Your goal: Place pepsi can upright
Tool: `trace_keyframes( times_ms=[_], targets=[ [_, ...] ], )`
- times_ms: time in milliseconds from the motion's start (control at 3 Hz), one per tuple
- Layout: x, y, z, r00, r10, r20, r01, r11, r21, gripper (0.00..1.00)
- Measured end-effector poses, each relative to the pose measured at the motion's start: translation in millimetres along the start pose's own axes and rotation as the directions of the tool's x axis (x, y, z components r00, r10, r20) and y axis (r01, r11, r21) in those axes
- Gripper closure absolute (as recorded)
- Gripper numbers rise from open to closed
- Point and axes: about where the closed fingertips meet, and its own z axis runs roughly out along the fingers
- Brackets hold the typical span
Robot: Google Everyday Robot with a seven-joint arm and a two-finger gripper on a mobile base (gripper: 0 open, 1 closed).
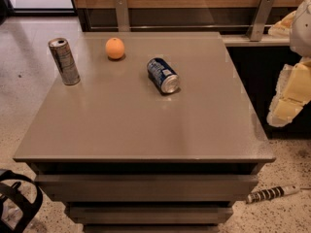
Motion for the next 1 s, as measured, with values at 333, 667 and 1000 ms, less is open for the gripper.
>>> trace_keyframes(
  times_ms=[333, 667, 1000],
  targets=[
    [0, 0, 0, 1.000, 0.000, 0.000, 0.000, 1.0000, 0.000, 0.00],
    [-6, -19, -11, 1.000, 0.001, 0.004, -0.001, 0.9998, 0.021, 0.00],
    [-23, -48, -19, 0.997, 0.065, 0.045, -0.065, 0.9979, 0.005, 0.00]
  ],
)
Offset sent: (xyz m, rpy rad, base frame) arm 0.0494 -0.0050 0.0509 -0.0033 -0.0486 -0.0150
